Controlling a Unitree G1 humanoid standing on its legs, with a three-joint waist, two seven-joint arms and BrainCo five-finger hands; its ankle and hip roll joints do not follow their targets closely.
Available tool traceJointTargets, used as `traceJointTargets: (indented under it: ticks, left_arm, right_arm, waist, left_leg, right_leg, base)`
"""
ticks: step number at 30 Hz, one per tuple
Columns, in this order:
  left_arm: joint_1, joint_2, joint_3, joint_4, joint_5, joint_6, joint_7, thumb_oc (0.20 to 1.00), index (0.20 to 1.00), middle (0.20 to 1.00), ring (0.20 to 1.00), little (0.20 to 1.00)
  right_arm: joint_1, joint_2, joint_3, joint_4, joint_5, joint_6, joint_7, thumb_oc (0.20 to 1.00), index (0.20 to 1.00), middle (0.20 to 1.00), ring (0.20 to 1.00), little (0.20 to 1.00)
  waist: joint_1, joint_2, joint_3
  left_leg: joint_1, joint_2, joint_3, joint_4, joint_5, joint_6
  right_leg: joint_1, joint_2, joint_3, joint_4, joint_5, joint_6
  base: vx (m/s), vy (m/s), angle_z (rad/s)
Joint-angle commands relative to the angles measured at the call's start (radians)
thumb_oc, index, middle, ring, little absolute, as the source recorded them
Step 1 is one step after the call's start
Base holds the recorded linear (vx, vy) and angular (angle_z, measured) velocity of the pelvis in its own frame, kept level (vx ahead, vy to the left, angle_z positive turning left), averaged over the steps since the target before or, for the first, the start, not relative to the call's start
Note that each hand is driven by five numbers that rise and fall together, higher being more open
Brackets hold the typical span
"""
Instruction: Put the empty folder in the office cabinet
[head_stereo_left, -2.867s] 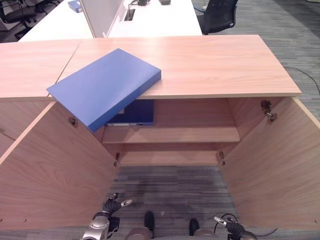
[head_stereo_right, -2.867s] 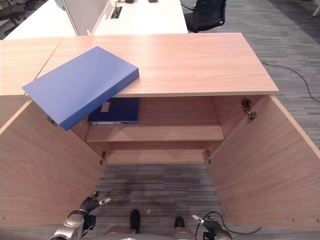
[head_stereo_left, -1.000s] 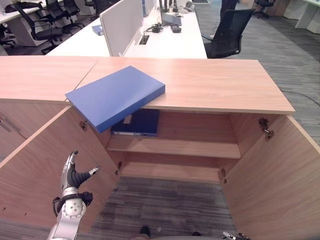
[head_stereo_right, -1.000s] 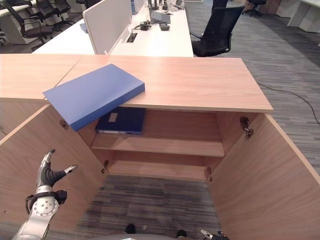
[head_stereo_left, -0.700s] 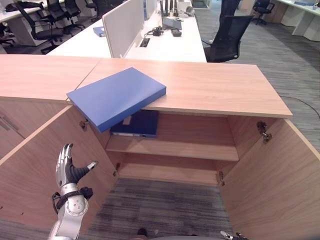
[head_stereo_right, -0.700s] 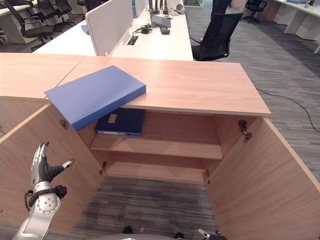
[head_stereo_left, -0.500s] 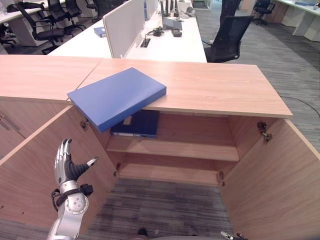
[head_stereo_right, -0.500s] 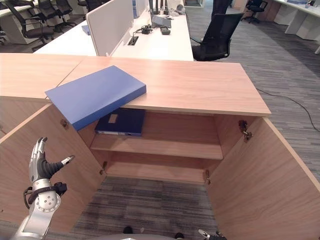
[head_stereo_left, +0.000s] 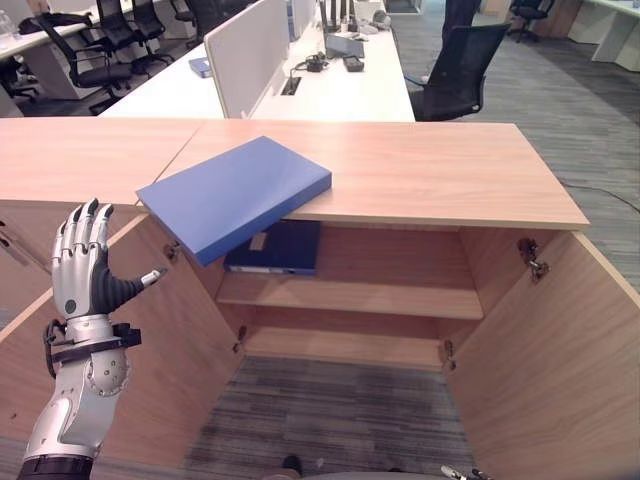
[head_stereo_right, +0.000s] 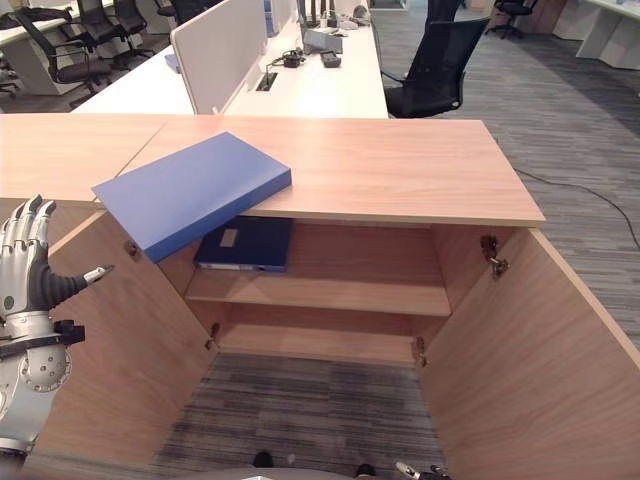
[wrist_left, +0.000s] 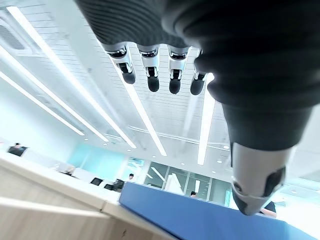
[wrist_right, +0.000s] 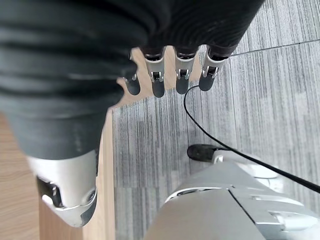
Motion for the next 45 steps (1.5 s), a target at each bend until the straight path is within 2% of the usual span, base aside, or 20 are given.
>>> traceJointTargets:
  ticks: [1,6,21,27,45]
  left_arm:
    - [-0.145,0.094,0.021,-0.007,0.044,-0.014,0.005,1.0,1.0,1.0,1.0,1.0]
    - [-0.19,0.162,-0.02,0.05,0.067,-0.008,-0.003,1.0,1.0,1.0,1.0,1.0]
    - [-0.281,0.275,-0.173,0.236,0.144,0.027,-0.023,1.0,1.0,1.0,1.0,1.0]
    - [-0.297,0.298,-0.213,0.264,0.174,0.034,-0.032,1.0,1.0,1.0,1.0,1.0]
    - [-0.357,0.298,-0.338,0.351,0.222,0.047,-0.065,1.0,1.0,1.0,1.0,1.0]
  right_arm:
    - [-0.072,0.003,0.047,0.037,-0.02,-0.033,0.007,1.0,1.0,1.0,1.0,1.0]
    - [-0.073,0.001,0.05,0.039,-0.015,-0.038,0.012,1.0,1.0,1.0,1.0,1.0]
    - [-0.069,-0.008,0.032,0.051,-0.013,-0.051,-0.006,1.0,1.0,1.0,1.0,1.0]
    - [-0.068,-0.01,0.022,0.055,-0.005,-0.052,-0.008,1.0,1.0,1.0,1.0,1.0]
    - [-0.073,-0.021,0.013,0.062,-0.002,-0.049,-0.016,1.0,1.0,1.0,1.0,1.0]
  waist:
    - [-0.015,-0.019,0.029]
    - [-0.027,-0.013,0.026]
    - [-0.052,-0.004,0.022]
    - [-0.058,0.0,0.02]
    - [-0.071,0.001,0.019]
  left_leg:
    - [0.041,0.002,-0.004,0.016,-0.106,-0.047]
    - [0.039,-0.001,0.002,0.016,-0.106,-0.046]
    - [0.031,-0.012,0.014,0.016,-0.104,-0.042]
    - [0.035,-0.013,0.015,0.016,-0.109,-0.041]
    - [0.045,-0.013,0.02,0.016,-0.113,-0.037]
  right_leg:
    - [0.028,-0.023,-0.014,0.008,-0.075,0.072]
    - [0.023,-0.024,-0.008,0.008,-0.071,0.075]
    - [0.004,-0.033,0.006,0.008,-0.056,0.086]
    - [0.006,-0.035,0.011,0.008,-0.059,0.087]
    - [0.006,-0.038,0.026,0.008,-0.059,0.091]
  base:
    - [0.0,0.0,0.0]
    - [0.0,0.0,0.0]
    - [0.0,0.008,-0.03]
    - [0.0,0.006,-0.02]
    - [0.0,0.0,0.0]
